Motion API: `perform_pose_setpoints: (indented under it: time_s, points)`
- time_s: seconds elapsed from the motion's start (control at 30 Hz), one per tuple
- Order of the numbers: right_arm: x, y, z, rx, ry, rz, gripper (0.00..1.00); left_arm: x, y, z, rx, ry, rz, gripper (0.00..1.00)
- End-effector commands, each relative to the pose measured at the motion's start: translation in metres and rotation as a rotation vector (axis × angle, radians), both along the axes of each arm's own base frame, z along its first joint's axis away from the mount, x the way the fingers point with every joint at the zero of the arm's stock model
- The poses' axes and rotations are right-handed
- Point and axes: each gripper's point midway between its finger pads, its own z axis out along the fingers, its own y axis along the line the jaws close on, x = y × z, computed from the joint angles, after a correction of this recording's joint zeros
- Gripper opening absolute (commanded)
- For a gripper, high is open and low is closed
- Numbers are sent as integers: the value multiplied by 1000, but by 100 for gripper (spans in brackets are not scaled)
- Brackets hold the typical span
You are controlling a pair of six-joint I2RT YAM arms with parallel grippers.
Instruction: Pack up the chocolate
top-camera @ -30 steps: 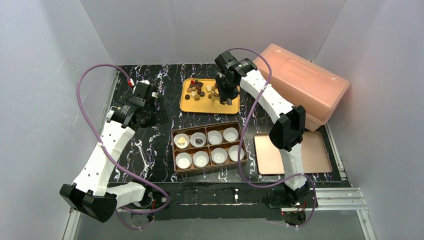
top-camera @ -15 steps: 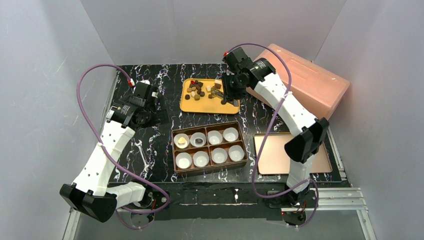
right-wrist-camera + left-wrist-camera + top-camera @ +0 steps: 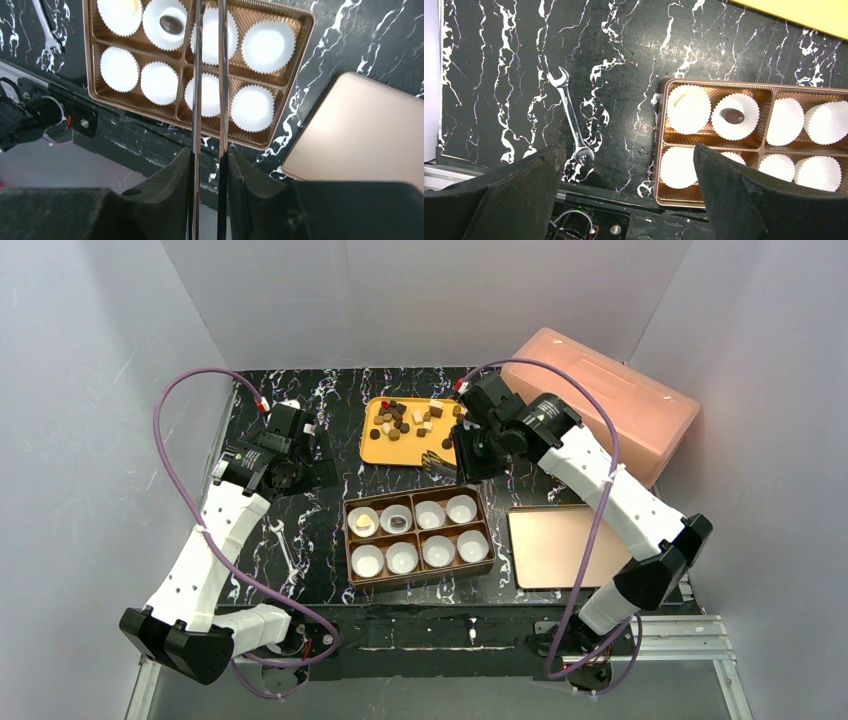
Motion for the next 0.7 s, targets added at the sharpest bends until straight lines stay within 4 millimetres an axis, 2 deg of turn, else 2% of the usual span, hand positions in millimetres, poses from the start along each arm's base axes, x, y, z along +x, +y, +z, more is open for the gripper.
perform_pose_setpoints:
  time_s: [0.0, 0.23, 0.67]
  points:
    - [-23, 0, 1, 35, 24, 7, 30, -1, 2, 7, -8, -21, 5, 100]
    - [-41, 6, -13, 22, 61, 27, 30, -1, 1, 7, -9, -20, 2, 100]
    - [-49, 9, -38, -21, 101, 30, 30, -5, 4, 6, 0, -15, 7, 99]
